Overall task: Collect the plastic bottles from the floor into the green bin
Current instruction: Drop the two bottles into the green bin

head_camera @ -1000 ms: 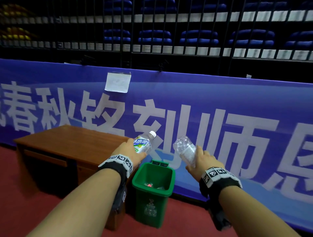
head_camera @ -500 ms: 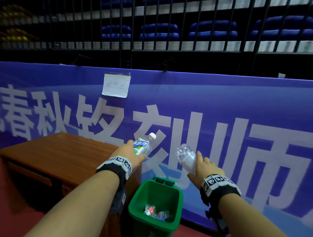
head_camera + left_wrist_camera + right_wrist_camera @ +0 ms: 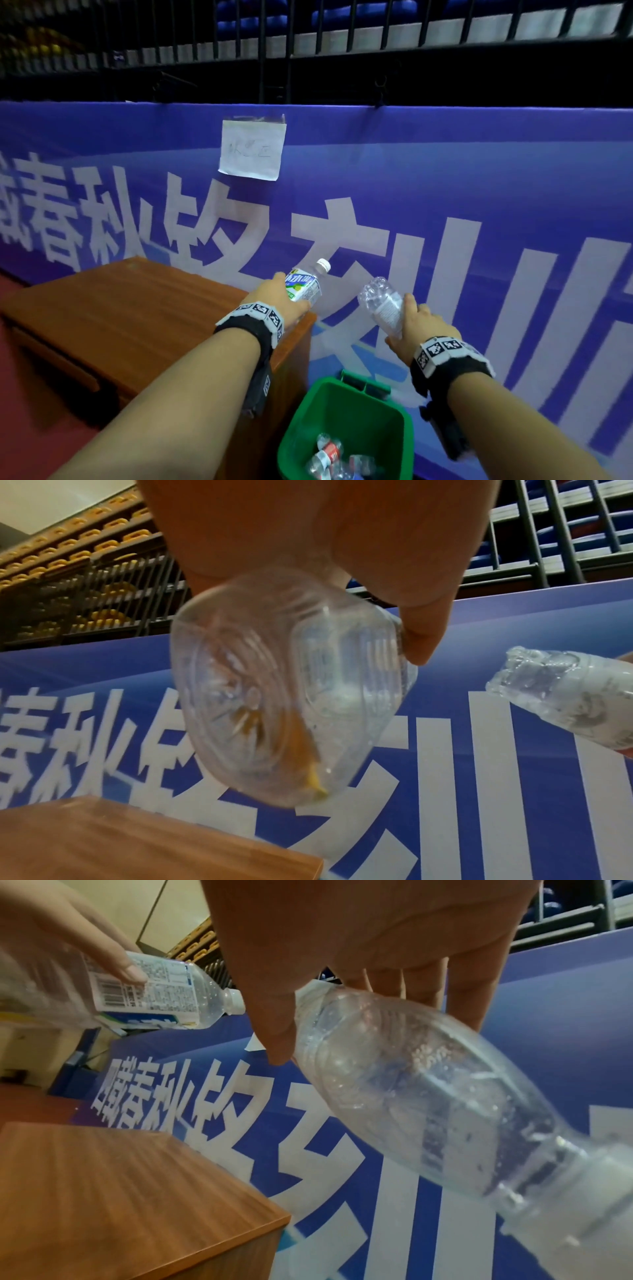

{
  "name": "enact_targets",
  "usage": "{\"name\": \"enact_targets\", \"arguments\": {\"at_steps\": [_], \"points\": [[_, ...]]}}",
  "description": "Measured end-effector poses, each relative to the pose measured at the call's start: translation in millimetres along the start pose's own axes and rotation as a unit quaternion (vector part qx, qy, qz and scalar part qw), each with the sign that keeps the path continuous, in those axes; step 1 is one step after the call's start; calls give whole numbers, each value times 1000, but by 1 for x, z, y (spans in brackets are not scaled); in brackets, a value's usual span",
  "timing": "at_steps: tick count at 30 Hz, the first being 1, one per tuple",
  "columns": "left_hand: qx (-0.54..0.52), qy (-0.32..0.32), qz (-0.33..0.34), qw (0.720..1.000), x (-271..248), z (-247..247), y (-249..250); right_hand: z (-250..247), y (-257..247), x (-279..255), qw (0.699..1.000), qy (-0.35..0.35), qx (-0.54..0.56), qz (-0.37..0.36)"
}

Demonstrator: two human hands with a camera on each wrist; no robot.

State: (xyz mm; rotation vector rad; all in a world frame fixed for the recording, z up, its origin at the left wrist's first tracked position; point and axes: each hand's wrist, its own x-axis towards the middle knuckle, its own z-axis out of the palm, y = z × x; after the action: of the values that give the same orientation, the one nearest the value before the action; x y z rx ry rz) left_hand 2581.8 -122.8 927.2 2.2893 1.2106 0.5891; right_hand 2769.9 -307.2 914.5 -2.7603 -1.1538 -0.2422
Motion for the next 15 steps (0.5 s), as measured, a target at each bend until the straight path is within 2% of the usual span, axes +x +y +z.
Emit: {"name": "enact_targets", "arguments": {"at_steps": [8, 15], "points": [[10, -41, 18, 999, 149, 50, 2, 31, -19, 129, 997, -18, 32, 63], [12, -124, -13, 992, 203, 151, -14, 118, 9, 162, 987, -83, 58, 122]]}}
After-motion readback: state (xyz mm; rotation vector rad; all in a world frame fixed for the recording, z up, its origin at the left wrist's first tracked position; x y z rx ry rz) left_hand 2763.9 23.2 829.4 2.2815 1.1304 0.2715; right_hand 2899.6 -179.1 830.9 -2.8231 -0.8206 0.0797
